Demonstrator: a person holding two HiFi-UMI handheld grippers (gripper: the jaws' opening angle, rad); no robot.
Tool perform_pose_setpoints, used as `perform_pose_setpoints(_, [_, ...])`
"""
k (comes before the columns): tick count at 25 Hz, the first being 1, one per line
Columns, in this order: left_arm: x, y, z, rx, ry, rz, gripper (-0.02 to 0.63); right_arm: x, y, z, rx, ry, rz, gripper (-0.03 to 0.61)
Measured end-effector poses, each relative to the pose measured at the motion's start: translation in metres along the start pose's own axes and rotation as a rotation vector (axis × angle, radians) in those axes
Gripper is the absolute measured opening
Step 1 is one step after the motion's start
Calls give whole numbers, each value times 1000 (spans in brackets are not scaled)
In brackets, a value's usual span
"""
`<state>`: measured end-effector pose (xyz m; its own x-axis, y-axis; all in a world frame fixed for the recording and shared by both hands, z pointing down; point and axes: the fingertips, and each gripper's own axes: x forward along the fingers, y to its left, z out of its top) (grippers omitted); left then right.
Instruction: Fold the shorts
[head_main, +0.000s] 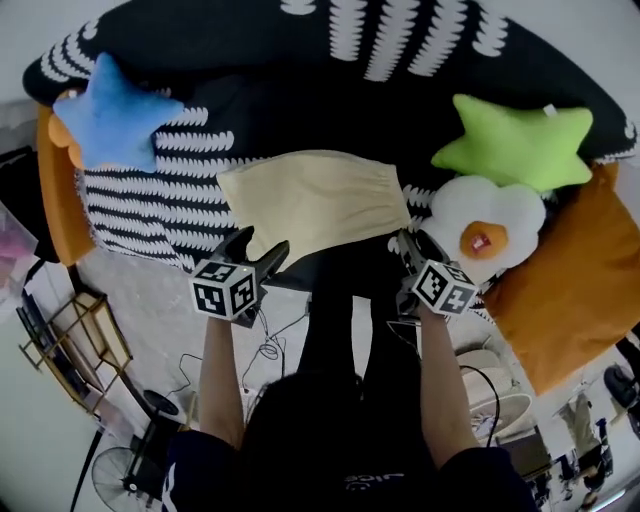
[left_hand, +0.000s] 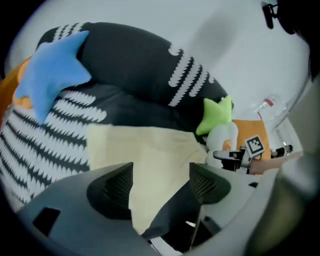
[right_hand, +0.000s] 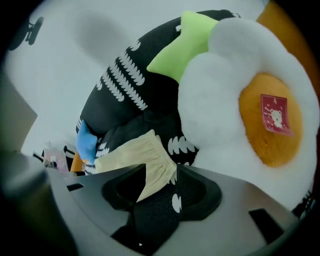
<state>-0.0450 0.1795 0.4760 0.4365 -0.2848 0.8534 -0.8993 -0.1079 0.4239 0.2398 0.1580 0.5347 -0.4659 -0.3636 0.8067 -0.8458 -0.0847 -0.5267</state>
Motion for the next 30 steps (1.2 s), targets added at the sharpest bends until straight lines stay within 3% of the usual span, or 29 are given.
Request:
perform_pose_setpoints(3, [43,-54,41,193,33,-100,347,0,-23,-4,23,-16,-1,195])
perform_pose_setpoints(7, [88,-95,70,466,187,-221,345,2,-18,-6,27,-19,-38,202])
perform_pose_setpoints(9, [105,-105,90,531,235,-264,332,4,-8,0,93,-45,-37,195])
perform_pose_setpoints(15, [184,-140,138,682,335,-298,182,14,-25,4,238,-84,-70,140])
perform_pose_setpoints(20, [191,-127,118,985,563,-507,172,42,19,-12,289,-76,-29,181])
perform_pose_setpoints(23, [195,-120,96,1029,751,-584,172,49,19,-14,328,-80,-32,165])
perform_pose_setpoints(26, [192,-105,69,1013,949,-639,172,58,25,-24,367,-72,-21,137])
perform_pose_setpoints(28, [184,-88,57,1011,1013,-666,179,65,39,-32,363,-62,-13,75])
perform_pose_setpoints(30, [188,-82,51,1034,1034,-669,179,64,42,-38,325,-53,-19,66])
